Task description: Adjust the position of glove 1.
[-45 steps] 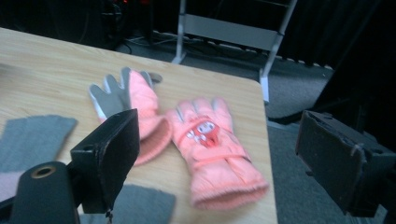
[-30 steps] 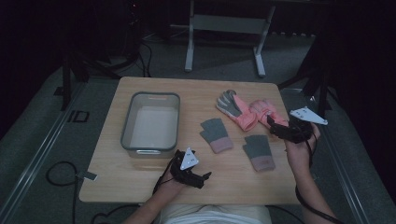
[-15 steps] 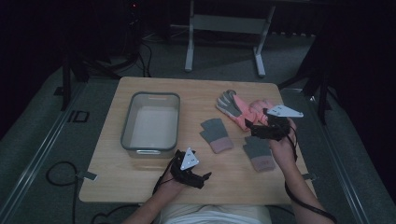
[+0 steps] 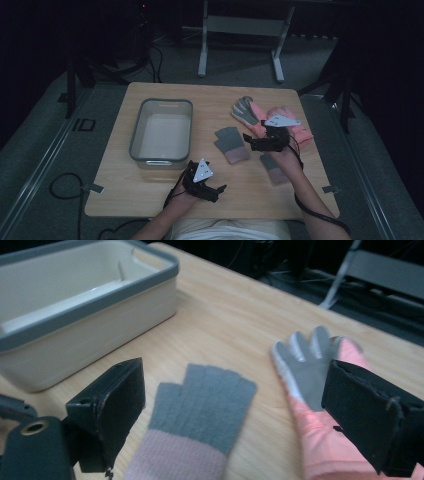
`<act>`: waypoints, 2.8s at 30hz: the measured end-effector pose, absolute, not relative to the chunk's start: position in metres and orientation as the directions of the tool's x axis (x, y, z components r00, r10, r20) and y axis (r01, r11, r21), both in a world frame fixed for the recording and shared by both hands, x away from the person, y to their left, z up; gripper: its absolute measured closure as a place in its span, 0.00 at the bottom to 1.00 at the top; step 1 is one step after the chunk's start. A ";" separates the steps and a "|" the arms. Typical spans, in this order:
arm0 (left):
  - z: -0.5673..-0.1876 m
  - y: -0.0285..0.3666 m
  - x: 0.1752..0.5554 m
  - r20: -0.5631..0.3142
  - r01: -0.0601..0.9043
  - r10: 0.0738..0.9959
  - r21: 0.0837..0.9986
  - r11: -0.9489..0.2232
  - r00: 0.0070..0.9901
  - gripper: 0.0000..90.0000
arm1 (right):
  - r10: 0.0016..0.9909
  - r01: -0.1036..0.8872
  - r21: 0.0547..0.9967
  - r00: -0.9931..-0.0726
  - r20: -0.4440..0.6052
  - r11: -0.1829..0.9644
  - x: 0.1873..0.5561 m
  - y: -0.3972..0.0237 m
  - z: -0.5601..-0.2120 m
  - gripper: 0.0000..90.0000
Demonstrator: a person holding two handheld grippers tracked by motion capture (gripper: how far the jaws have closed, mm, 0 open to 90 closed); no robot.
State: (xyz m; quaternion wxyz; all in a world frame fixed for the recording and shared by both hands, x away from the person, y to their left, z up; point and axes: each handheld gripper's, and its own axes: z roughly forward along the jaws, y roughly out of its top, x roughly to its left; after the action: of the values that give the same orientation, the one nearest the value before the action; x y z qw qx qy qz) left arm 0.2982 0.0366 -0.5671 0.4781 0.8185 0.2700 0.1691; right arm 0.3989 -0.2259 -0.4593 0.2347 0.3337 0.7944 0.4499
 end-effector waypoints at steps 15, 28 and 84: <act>-0.567 0.036 0.298 0.019 0.277 0.600 0.875 -0.396 0.800 0.00 | 0.699 0.372 0.814 -0.713 -0.058 0.447 0.420 -0.195 -0.499 0.31; -0.567 0.037 0.298 0.016 0.278 0.598 0.875 -0.397 0.801 0.00 | 0.675 0.432 0.742 -0.737 -0.039 0.513 0.448 -0.177 -0.530 0.59; -0.567 0.036 0.298 0.026 0.268 0.590 0.874 -0.405 0.807 0.00 | 0.897 0.661 0.695 -0.438 0.052 0.283 0.373 -0.189 -0.519 0.95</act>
State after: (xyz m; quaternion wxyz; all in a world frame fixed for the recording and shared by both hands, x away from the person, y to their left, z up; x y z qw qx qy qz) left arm 0.2975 0.0358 -0.5673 0.4787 0.8212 0.2612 0.1681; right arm 0.3733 -0.1894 -0.5186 0.1785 0.4990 0.7808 0.3310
